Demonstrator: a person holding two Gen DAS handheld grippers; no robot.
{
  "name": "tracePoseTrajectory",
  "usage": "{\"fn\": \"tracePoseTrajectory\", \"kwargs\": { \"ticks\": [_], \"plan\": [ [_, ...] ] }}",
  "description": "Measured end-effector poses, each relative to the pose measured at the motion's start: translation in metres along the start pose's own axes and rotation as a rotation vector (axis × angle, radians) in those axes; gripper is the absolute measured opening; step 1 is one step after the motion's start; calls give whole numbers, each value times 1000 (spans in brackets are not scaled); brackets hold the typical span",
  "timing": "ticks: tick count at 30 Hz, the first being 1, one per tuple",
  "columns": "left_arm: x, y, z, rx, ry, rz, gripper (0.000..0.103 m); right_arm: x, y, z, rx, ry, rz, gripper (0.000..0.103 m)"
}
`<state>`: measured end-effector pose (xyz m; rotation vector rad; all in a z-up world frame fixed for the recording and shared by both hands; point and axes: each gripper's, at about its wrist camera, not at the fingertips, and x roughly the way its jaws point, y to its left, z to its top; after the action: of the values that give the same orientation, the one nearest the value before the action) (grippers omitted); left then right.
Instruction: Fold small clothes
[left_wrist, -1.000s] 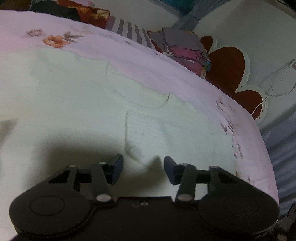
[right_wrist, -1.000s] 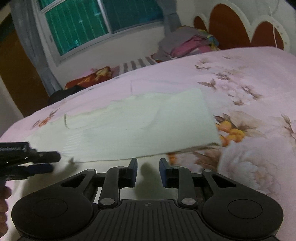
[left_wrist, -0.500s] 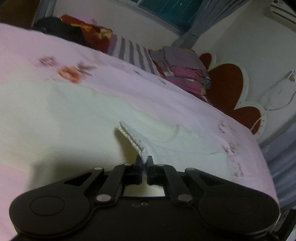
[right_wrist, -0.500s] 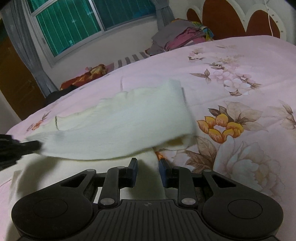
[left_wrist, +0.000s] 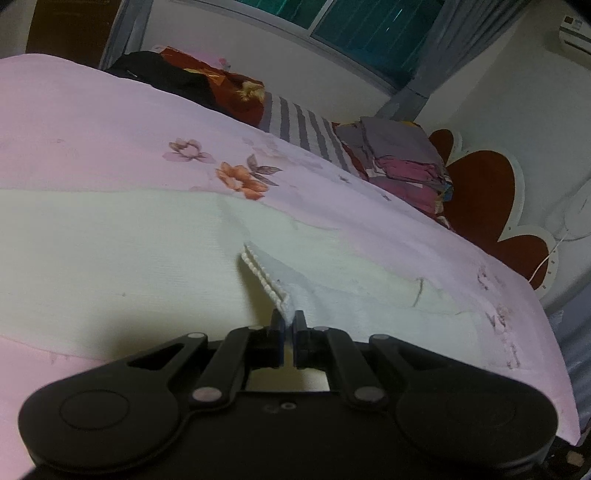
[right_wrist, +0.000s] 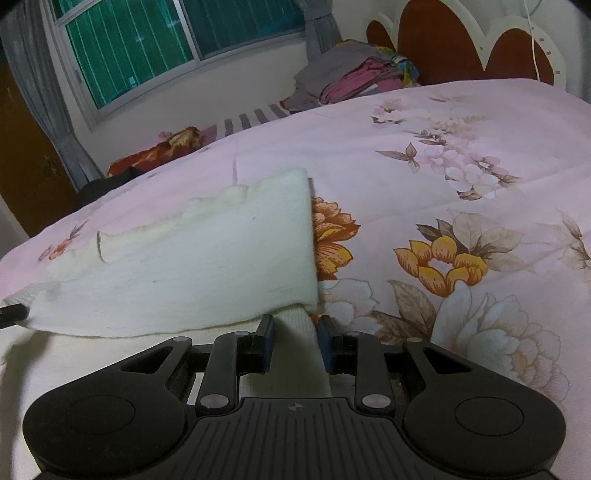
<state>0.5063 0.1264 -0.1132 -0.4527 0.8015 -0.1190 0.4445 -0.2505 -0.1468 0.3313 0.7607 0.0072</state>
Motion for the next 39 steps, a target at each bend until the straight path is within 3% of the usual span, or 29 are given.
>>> {"fn": "tracePoseTrajectory", "kwargs": {
  "ticks": [6,7,8,10,12,13,15,20,23,25,28,29,31,33,39],
  "plan": [
    [5,7,-4,3,14,12,4,-5,2,0,3,-11,-16,26],
    [7,8,-5,8,17,14,4,-10,1,1,8,-33,-14,9],
    [8,9,-6,12,21,17,4,-17,1,2,12,-59,-6,2],
    [8,9,-7,32,25,59,20,-26,3,5,7,-98,-5,2],
    [-4,2,-8,83,-39,203,53,-28,8,11,-8,-112,6,2],
    [-11,-5,-10,105,-89,234,55,-27,10,13,-15,-112,6,2],
    [-14,-27,-13,152,-123,188,56,-22,17,17,-25,-107,23,2],
    [20,-100,-28,302,-34,23,61,5,70,12,-94,-40,143,2],
    [33,-107,-35,330,-9,38,65,15,101,2,-183,-3,186,2],
    [32,-91,-34,324,-25,88,67,18,101,-1,-230,7,163,2],
    [30,-52,-34,277,-4,170,67,18,58,5,-169,-4,44,2],
    [27,-41,-35,270,-17,144,67,17,36,9,-114,-12,-15,2],
    [22,-38,-35,267,-17,133,67,15,7,15,-14,-17,-34,0],
    [23,-51,-32,284,-30,148,69,14,8,20,-25,-18,-44,1],
    [55,-106,-26,333,-10,62,76,37,83,28,-173,-14,121,1]
  ]
}}
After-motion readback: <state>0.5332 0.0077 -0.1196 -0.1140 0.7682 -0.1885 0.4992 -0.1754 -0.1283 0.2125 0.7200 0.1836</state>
